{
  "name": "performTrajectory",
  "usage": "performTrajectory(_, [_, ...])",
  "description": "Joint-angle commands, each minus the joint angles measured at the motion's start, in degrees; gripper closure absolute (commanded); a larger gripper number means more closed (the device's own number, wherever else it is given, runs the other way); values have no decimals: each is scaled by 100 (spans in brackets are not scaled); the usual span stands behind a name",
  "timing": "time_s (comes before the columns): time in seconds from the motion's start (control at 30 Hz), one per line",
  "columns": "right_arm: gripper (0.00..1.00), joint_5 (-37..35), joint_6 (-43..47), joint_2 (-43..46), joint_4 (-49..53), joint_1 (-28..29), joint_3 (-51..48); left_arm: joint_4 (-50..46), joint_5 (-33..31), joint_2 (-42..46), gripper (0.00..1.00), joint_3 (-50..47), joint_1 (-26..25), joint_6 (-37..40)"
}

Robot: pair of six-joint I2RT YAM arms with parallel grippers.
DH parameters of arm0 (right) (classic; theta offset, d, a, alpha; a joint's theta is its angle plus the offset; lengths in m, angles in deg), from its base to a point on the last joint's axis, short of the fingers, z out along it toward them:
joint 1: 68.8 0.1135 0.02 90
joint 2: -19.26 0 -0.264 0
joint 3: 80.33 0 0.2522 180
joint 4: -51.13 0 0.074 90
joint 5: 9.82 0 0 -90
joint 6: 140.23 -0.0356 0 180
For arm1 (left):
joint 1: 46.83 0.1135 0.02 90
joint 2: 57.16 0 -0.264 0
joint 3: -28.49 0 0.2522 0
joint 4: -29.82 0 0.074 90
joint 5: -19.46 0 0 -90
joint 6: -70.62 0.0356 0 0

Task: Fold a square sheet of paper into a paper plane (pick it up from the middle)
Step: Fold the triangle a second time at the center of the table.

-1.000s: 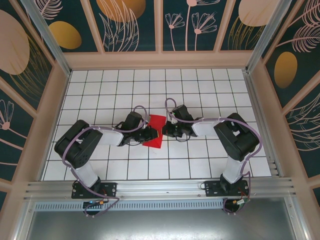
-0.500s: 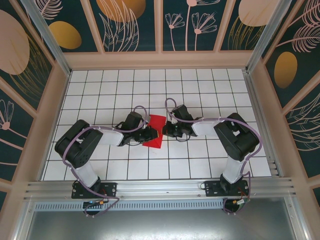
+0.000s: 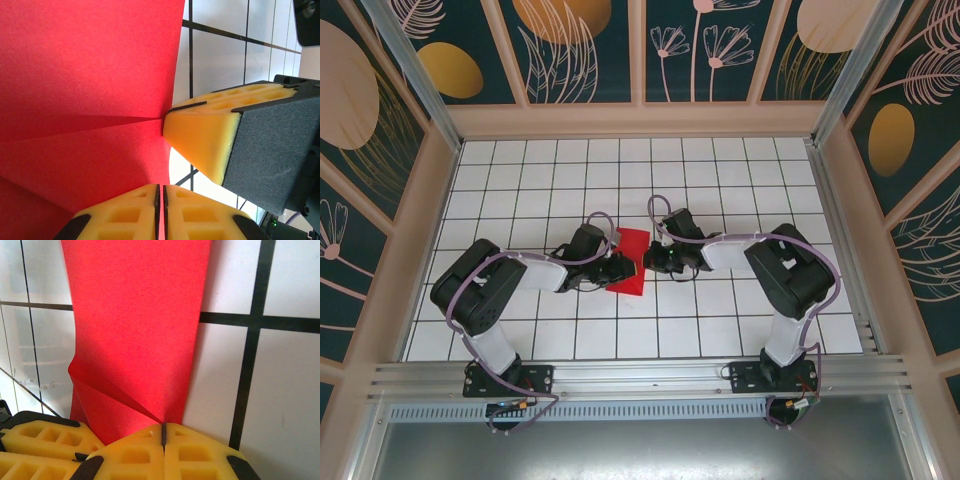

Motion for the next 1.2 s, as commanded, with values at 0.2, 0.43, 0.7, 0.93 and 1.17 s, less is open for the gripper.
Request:
performTrajectory(0.2, [98,-8,149,-113,113,14,136,28,-104,-105,86,-28,-30,-61])
performTrajectory(0.43, [98,-19,151,-121,130,14,128,11,-129,-179,86,-32,-35,-68])
performTrajectory(0.7, [98,-25,157,-142,153,14,128,-20,-188,-216,86,-79,-29,-113])
performTrajectory(0.93, [92,-254,142,188,337,-22,190,-143,-350,-183,88,-183,-31,-176])
performTrajectory(1.17, [83,-666,73,844,434,-30,-13,-126,-447,-184,89,-317,-35,-238])
